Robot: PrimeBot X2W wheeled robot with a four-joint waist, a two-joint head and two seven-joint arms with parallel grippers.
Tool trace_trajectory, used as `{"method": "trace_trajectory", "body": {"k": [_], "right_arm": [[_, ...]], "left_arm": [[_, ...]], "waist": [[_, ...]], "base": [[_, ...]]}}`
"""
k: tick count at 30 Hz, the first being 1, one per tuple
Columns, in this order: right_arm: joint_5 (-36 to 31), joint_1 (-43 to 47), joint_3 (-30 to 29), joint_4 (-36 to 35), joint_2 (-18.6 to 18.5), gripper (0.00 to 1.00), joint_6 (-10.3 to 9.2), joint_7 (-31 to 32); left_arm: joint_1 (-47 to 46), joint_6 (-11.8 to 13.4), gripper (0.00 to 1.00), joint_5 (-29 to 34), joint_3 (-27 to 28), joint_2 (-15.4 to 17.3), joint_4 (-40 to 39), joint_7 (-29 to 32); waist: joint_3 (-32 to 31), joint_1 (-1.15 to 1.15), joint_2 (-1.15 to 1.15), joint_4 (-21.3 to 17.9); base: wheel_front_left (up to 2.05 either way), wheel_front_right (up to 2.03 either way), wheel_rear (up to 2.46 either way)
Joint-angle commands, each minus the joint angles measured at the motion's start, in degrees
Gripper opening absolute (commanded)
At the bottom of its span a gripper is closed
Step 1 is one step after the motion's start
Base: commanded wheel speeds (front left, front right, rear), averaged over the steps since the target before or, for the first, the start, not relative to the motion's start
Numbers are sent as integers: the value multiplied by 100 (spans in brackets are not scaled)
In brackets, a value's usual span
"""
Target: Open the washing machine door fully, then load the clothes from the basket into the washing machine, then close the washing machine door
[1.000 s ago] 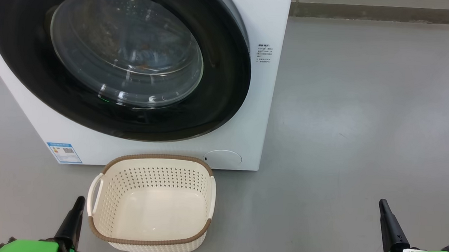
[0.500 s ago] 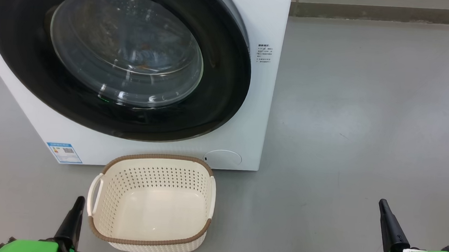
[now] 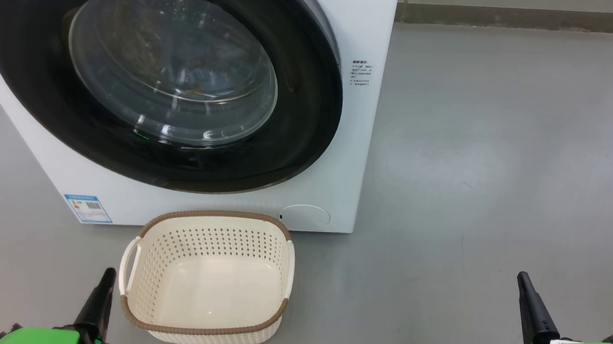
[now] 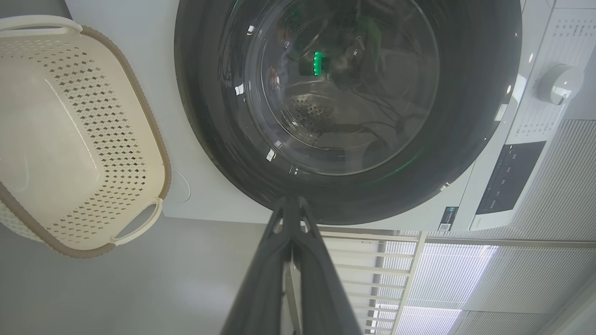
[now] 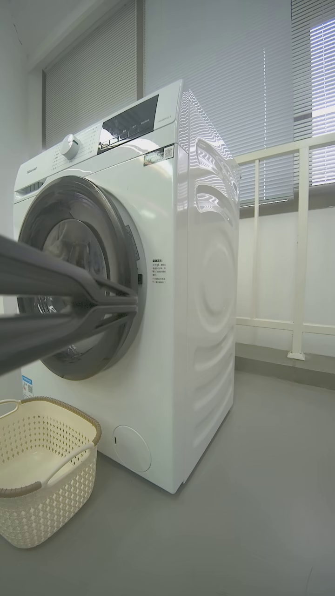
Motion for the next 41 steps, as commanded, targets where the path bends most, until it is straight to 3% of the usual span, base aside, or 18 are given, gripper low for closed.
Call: {"method": "trace_trajectory", "body": {"k": [1, 41], "right_arm": [[59, -263, 126, -172, -20, 0, 9, 46], [58, -263, 125, -172, -19, 0, 9, 48]], "left_arm": [[-239, -15, 0, -40, 203, 64, -166, 34], [-239, -15, 0, -37, 207, 62, -166, 37]], "waist": [[0, 0, 0, 0], [0, 0, 0, 0]], "base": [[0, 0, 0], [0, 0, 0]]}}
